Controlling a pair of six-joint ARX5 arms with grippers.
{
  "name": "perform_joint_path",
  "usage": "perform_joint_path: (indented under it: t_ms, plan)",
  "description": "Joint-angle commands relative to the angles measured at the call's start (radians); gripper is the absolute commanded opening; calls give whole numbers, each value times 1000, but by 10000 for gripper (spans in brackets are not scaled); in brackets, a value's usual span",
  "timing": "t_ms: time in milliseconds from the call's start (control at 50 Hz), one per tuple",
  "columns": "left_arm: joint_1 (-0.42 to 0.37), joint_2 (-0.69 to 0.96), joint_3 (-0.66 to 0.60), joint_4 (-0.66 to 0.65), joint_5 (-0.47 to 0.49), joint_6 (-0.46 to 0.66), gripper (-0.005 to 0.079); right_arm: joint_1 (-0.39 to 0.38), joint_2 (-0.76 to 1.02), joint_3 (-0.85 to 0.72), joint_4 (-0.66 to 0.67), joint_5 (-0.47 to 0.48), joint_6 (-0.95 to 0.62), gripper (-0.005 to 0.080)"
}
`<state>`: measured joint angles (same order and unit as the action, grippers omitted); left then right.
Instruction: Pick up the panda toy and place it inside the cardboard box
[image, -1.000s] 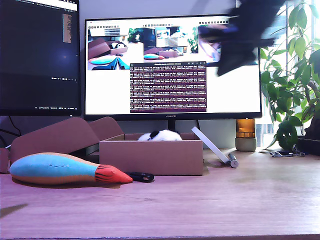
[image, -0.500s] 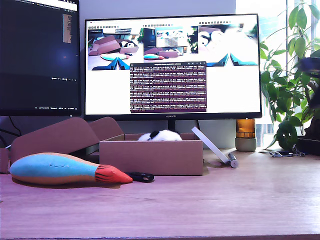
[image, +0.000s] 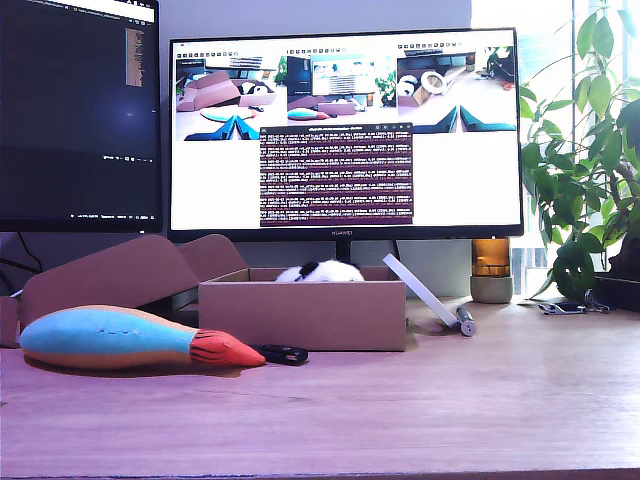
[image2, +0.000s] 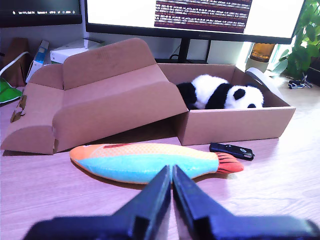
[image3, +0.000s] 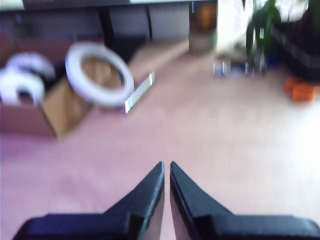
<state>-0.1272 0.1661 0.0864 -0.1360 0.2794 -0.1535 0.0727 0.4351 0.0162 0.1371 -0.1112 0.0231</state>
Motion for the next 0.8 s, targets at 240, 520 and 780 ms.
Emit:
perform_joint_path:
  t_ms: [240, 520, 780]
  plan:
    - [2, 4, -15, 2, 0, 5, -19, 0, -171, 6, -37, -44, -39, 15]
    - [2, 4, -15, -6, 1, 4, -18, -1, -183, 6, -188, -43, -38, 15]
    - [2, 4, -15, -56, 1, 3, -18, -1, -183, 6, -302, -43, -39, 16]
